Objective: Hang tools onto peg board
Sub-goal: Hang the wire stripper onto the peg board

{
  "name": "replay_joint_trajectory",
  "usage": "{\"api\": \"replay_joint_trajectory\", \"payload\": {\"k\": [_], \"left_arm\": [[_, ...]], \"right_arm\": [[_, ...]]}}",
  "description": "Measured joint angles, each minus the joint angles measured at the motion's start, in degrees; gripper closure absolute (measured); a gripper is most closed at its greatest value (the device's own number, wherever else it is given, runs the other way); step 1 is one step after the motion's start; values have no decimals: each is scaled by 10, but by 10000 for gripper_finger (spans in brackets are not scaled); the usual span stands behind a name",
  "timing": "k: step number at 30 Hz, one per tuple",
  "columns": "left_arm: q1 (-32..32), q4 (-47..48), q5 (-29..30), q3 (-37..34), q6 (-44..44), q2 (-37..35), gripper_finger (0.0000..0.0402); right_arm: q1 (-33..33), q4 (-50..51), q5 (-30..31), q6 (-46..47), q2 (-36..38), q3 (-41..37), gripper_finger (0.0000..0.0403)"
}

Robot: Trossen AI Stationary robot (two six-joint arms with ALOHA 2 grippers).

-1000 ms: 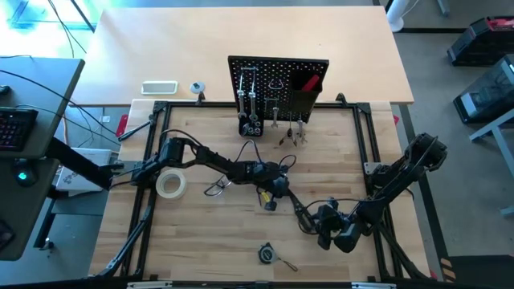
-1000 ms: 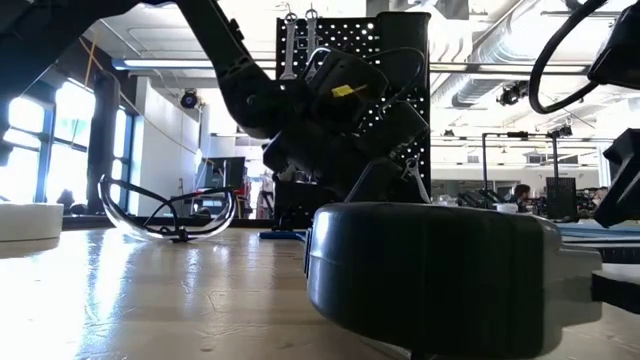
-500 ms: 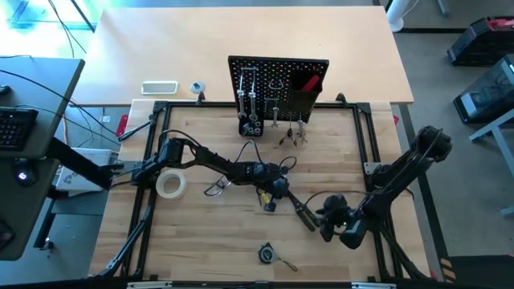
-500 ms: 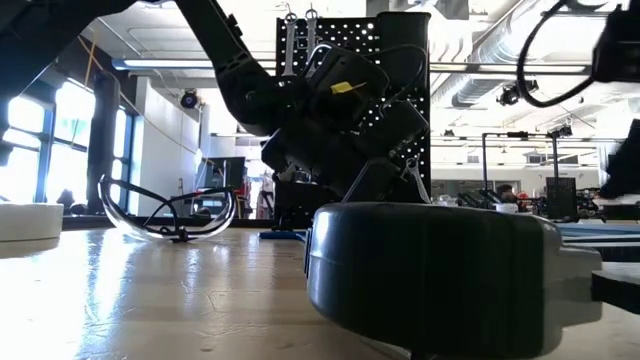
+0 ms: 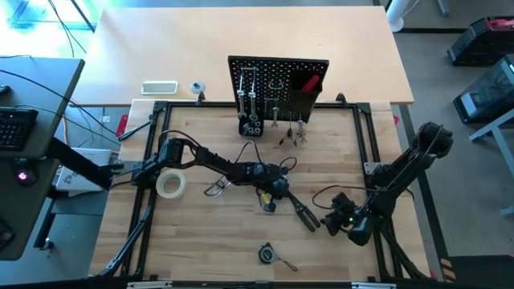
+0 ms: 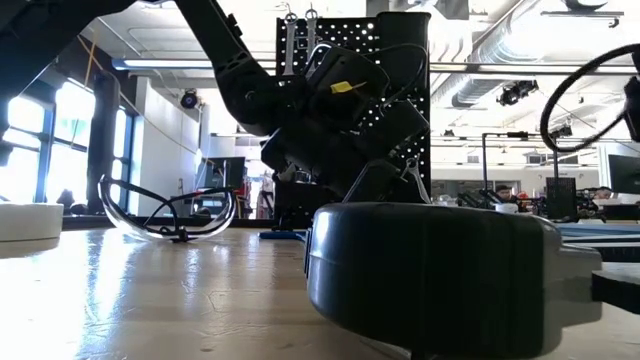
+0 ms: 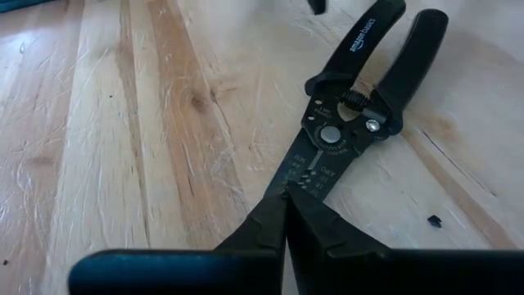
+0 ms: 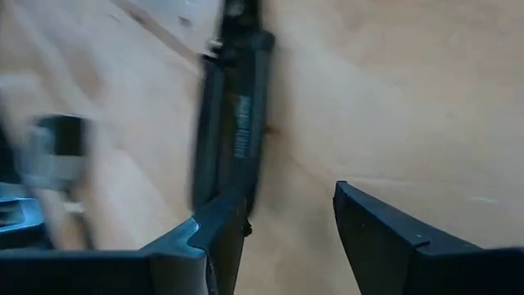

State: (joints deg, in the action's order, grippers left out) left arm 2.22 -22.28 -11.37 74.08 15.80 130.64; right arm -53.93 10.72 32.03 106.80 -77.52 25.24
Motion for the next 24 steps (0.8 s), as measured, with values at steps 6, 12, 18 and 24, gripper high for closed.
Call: {"api": "replay_joint_trajectory", "payload": {"k": [6,12,18,24], "left_arm": [[0,0,0,0,3,0,401],[0,-1,0,0,-1,1,401],[1,-2,-1,0,-1,1,401],[1,-2,0,0,-2,1,401]], "right_arm": [[12,-127,35,-3,-3,-55,221],[69,-191,-26,-64,-39,-55,221],[124,-361,-52,-139,-121,-50,221],[163,-408,-80,-177,-176,-18,231]]}}
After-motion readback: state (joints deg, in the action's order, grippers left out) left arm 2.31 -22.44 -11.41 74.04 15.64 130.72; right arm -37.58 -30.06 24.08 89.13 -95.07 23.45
